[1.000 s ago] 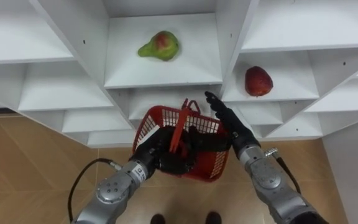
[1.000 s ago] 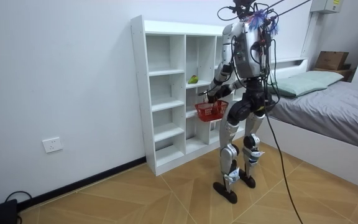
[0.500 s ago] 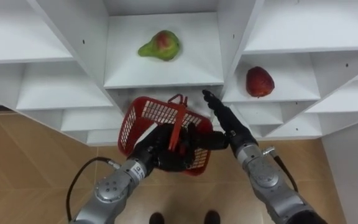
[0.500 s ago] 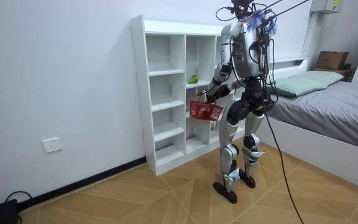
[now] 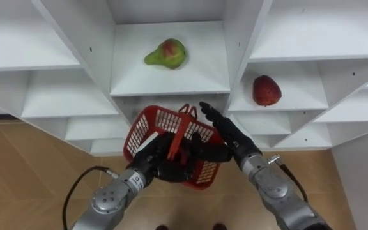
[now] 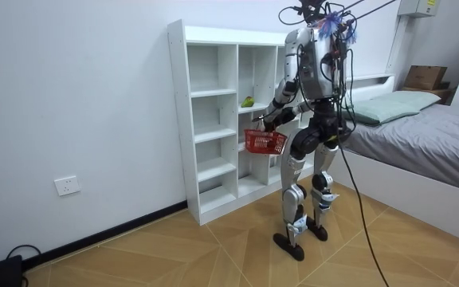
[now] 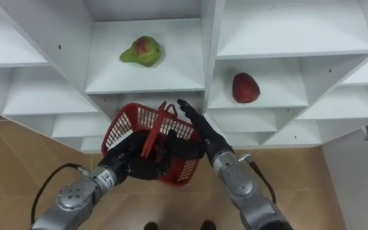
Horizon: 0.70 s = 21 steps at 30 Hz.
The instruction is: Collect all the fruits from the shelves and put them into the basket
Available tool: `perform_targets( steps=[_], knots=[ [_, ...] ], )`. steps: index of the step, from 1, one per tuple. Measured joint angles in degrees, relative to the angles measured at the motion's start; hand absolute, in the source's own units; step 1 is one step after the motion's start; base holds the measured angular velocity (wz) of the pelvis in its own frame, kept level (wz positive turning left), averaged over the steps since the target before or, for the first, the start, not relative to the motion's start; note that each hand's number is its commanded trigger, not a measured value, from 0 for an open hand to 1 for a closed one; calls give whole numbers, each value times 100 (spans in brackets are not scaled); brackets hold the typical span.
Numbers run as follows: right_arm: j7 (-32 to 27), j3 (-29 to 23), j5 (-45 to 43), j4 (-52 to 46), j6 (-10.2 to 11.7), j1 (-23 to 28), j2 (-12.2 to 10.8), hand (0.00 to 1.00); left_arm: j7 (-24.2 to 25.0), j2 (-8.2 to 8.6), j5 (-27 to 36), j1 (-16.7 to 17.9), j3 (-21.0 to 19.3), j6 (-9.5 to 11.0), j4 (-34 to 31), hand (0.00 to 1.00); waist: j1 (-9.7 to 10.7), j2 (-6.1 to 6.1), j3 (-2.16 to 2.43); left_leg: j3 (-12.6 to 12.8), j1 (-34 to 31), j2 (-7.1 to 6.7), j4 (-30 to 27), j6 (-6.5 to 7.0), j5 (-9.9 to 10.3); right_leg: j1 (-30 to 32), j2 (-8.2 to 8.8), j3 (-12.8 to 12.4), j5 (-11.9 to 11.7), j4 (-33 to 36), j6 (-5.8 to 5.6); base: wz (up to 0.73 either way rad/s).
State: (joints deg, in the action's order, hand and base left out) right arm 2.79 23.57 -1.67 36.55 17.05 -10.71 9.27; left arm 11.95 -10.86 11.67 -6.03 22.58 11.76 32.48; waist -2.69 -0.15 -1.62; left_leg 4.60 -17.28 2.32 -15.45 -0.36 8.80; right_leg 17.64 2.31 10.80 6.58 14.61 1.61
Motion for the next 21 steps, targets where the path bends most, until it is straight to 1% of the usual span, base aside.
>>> perform_targets(
  steps=[1,3,4,5,7,8,10,11,15,17,18,21],
  knots=[
    [64,-10,-90,-132,-43,67,36,0,-1,1,0,2,-1,0,0,100,-25,0,2,-1,17,0,0,0,0,-21,-1,1,0,-1,0,0],
    [178,-9,-161,-242,-54,141,89,0,-2,8,-1,43,-13,0,0,100,-59,0,3,0,88,0,0,0,0,-91,0,-1,1,-1,-1,0],
    [232,-7,-224,-391,-83,239,142,0,-9,8,-4,77,-14,3,0,100,-76,-4,32,1,122,0,0,0,0,-124,0,5,5,-4,-6,0],
    [284,-4,-335,-531,-91,316,181,0,-28,7,-4,103,-46,6,0,100,-90,-4,37,1,169,0,1,0,0,-171,-2,4,5,-6,-6,0],
    [383,-1,-435,-639,-92,378,181,0,-57,10,-4,143,-128,14,0,100,-84,-3,43,1,249,0,3,0,0,-252,-2,7,6,-8,-7,0],
    [414,-2,-529,-703,-92,435,182,0,-57,16,-5,163,-183,22,0,100,-80,-1,57,0,289,-1,3,0,0,-294,-1,22,7,-8,-8,0],
    [449,3,-562,-868,-95,558,191,0,-57,11,-7,191,-230,52,0,100,-96,19,109,0,302,-1,1,0,0,-307,-6,7,8,-2,-12,0],
    [469,7,-560,-948,-95,605,190,0,-58,0,-7,195,-233,87,0,100,-108,31,117,0,319,1,-6,0,0,-326,-16,-9,5,-2,-16,0],
    [491,5,-580,-1076,-96,704,212,0,-52,-3,-7,275,-271,182,0,100,-109,42,123,0,486,1,15,-1,2,-507,-23,-4,3,-35,-22,0],
    [494,-3,-679,-1278,-98,754,247,0,-51,-7,-8,363,-400,263,0,100,-106,43,124,-5,557,7,49,-4,1,-587,-47,-54,-6,-92,-30,0],
    [500,-2,-724,-1310,-97,753,259,0,-52,-11,-8,401,-429,263,0,100,-105,44,124,-4,599,3,82,-10,-5,-616,-48,-61,-10,-104,-31,-5],
    [497,7,-820,-1424,-100,770,419,0,-52,-68,-7,553,-454,263,0,100,-110,64,124,5,793,-5,190,-17,-10,-771,-55,-81,-11,-162,-34,-2]
  ],
)
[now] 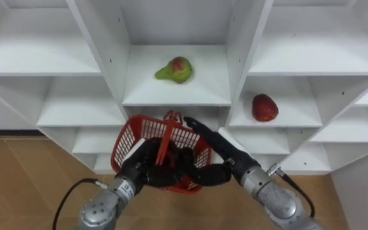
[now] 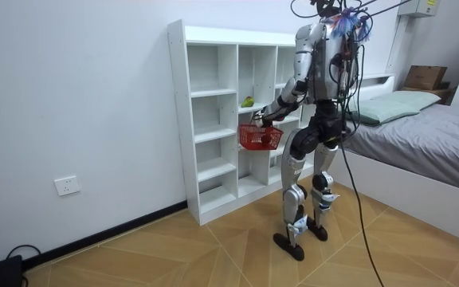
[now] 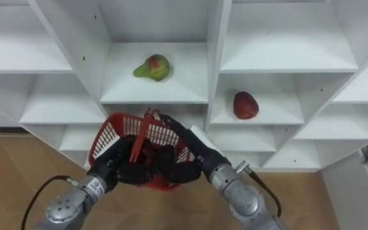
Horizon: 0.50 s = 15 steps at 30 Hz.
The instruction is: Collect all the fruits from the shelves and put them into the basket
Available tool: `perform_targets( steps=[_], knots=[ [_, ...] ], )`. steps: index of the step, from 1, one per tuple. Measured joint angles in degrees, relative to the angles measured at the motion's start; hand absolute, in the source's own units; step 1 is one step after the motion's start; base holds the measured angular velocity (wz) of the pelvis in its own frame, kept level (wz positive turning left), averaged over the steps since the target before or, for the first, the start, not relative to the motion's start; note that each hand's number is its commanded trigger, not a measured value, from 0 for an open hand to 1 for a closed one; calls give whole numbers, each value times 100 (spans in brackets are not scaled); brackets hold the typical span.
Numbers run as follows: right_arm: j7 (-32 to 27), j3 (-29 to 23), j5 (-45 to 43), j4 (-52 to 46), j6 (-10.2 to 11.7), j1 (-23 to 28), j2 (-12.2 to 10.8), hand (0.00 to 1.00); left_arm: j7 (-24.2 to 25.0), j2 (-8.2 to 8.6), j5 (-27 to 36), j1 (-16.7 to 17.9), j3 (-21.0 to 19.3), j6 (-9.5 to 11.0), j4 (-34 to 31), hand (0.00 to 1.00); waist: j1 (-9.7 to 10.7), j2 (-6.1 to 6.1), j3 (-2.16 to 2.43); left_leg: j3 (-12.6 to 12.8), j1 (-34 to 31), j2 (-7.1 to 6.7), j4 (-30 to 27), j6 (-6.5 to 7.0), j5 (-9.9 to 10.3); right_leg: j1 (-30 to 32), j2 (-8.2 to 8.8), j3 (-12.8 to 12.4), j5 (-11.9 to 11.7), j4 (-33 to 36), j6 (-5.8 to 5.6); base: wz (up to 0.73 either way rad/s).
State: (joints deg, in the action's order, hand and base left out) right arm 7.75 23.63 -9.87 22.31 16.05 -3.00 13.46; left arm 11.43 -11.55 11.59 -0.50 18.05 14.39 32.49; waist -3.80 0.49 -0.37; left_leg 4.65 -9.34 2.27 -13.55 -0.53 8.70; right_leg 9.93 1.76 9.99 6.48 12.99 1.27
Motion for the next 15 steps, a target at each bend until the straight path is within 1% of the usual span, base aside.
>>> perform_targets(
  steps=[2,4,7,9,11,15],
  knots=[
    [7,38,-77,-145,-9,20,174,0,-8,-35,10,55,1,0,0,100,-12,44,1,-1,48,3,18,-1,1,-49,-10,-3,0,-34,0,0],
    [66,37,-147,-315,-93,22,272,0,-30,-37,4,80,2,0,0,100,-30,73,-1,14,83,-1,56,-1,1,-59,-8,-13,1,-36,-2,-5],
    [152,14,-213,-542,-125,40,319,0,-102,-45,3,79,-4,0,0,100,-51,167,-17,23,144,-2,97,-2,1,-99,-11,-29,13,-48,-8,-2],
    [191,-9,-210,-771,-125,120,371,0,-107,-47,6,98,0,0,0,100,-69,203,-15,30,182,-6,130,-2,2,-137,-9,-34,15,-71,-12,0],
    [286,-38,-188,-1018,-125,205,396,0,-118,-82,4,106,-4,0,0,100,-76,251,-10,33,224,-8,176,-2,2,-175,-12,-30,15,-116,-15,0],
    [330,-39,-156,-1183,-123,224,400,0,-114,-130,4,116,-4,0,0,100,-77,276,-13,41,308,-7,206,-2,2,-256,-11,-19,17,-144,-18,0]
  ],
)
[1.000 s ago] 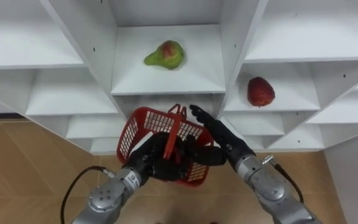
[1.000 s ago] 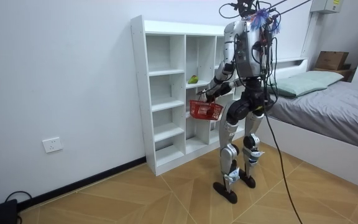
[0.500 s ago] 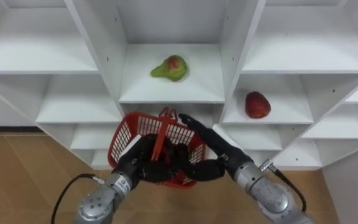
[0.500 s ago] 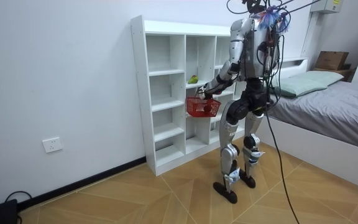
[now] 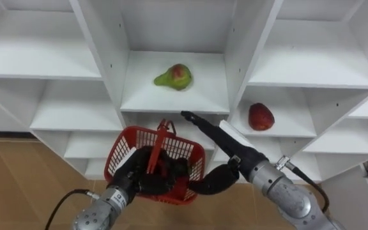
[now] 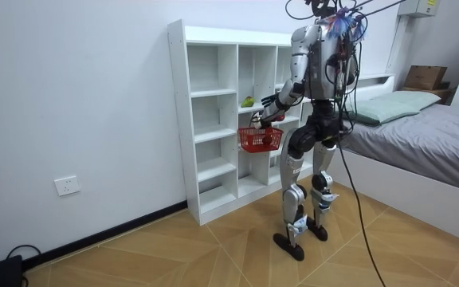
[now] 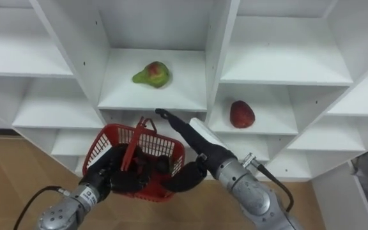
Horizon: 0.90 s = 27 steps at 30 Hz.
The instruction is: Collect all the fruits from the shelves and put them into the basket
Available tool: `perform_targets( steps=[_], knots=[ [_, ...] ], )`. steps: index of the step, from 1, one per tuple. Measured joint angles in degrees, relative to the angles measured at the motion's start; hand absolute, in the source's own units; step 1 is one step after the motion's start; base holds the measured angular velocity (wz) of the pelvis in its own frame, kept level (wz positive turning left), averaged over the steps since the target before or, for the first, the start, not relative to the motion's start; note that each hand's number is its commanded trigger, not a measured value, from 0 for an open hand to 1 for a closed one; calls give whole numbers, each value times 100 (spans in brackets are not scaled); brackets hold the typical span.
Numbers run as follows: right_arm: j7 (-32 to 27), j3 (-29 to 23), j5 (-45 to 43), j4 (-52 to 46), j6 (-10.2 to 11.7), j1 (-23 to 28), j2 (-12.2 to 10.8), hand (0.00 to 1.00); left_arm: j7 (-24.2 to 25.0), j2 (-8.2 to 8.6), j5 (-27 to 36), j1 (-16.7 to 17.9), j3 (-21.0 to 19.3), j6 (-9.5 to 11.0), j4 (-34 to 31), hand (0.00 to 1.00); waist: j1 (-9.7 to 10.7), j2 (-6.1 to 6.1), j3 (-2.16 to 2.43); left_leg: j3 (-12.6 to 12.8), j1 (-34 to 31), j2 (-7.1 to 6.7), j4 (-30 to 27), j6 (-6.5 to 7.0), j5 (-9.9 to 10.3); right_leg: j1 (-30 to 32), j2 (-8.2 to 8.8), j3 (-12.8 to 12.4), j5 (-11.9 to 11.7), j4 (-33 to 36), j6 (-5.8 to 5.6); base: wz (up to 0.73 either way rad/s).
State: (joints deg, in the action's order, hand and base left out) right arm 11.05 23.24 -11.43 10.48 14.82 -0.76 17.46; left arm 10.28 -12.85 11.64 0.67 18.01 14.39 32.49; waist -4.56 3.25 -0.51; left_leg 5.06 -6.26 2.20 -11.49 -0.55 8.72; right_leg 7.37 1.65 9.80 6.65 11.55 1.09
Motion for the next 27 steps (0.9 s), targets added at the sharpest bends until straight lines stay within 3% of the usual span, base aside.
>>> perform_targets(
  steps=[16,27],
  knots=[
    [-234,-240,106,-837,9,30,-18,0,46,-11,-9,135,-125,0,6,100,-16,114,-34,10,117,0,16,-1,1,-110,-7,-26,7,1,-10,0],
    [-222,-266,237,-1039,8,28,-18,0,70,43,-13,223,-179,-8,6,100,-19,113,-35,-3,296,-3,111,-3,2,-300,-23,-19,7,-97,-17,0]
  ],
)
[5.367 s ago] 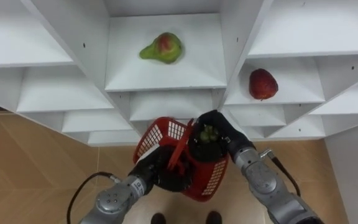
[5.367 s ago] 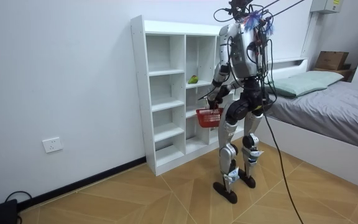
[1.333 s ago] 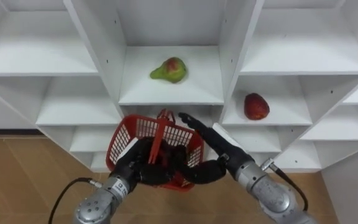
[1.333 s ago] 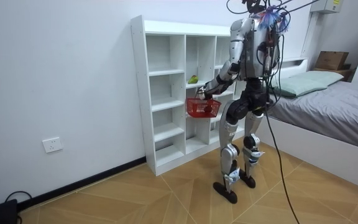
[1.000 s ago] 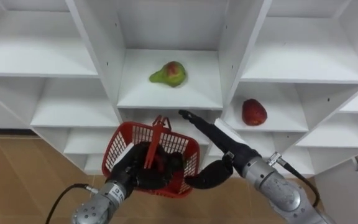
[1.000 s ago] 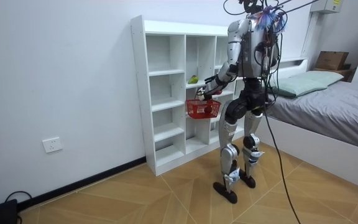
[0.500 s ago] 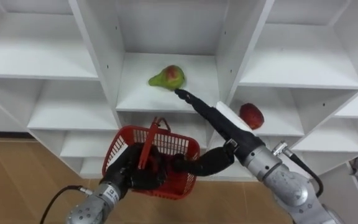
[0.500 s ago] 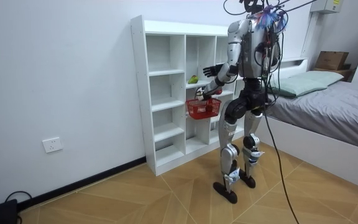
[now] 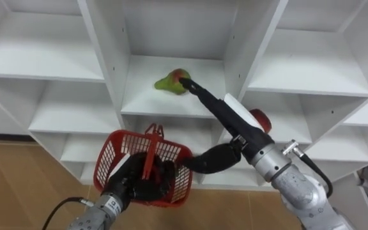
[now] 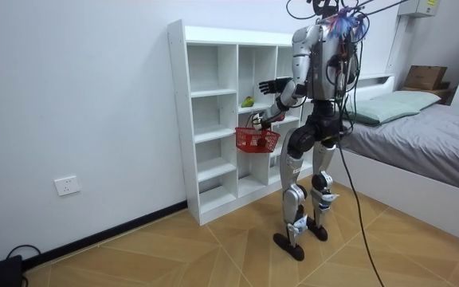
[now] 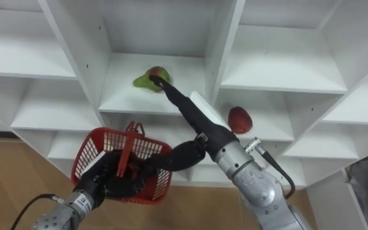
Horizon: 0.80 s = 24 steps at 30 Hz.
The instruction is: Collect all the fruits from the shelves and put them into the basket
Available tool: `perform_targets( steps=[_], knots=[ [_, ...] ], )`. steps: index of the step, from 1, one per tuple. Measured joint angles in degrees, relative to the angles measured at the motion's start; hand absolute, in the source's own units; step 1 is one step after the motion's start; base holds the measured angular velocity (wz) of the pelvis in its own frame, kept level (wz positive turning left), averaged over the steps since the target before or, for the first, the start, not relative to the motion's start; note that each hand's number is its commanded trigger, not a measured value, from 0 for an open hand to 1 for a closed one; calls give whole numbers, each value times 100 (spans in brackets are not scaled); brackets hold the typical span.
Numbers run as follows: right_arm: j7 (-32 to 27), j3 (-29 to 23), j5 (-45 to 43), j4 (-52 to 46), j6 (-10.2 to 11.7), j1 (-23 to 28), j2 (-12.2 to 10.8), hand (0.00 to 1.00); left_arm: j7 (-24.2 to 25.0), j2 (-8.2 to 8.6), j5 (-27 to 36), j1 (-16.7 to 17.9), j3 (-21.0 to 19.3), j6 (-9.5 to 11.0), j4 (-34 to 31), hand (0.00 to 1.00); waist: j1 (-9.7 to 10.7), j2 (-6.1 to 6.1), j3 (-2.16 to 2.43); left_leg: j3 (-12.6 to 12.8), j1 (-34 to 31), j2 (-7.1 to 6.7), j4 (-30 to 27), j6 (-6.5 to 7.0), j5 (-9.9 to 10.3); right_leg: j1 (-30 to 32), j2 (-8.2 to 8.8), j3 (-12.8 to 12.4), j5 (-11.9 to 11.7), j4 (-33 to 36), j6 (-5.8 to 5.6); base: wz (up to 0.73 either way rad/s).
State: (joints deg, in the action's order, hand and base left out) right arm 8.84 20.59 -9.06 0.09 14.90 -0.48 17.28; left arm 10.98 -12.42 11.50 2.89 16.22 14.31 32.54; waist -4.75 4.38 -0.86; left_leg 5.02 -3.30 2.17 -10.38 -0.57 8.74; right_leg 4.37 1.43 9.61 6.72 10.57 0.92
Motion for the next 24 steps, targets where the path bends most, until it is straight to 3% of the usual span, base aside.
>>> perform_targets(
  steps=[7,16,24],
  knots=[
    [-2,-13,-1,-66,-2,-138,-3,0,4,9,-5,0,-32,-3,0,100,-2,43,6,-67,-7,-12,-1,0,0,-28,10,77,12,-6,-8,5],
    [-56,-20,-6,-134,-7,-469,-67,0,27,-13,0,2,-29,-7,-1,100,-24,281,4,-113,-2,-24,-42,1,1,-73,20,86,13,-6,-11,0],
    [-97,-20,-101,-125,-8,-797,-78,0,219,-30,-231,2,-34,-44,-5,100,-68,284,2,-170,5,-27,-42,0,1,-127,23,175,16,-23,-13,4]
  ],
)
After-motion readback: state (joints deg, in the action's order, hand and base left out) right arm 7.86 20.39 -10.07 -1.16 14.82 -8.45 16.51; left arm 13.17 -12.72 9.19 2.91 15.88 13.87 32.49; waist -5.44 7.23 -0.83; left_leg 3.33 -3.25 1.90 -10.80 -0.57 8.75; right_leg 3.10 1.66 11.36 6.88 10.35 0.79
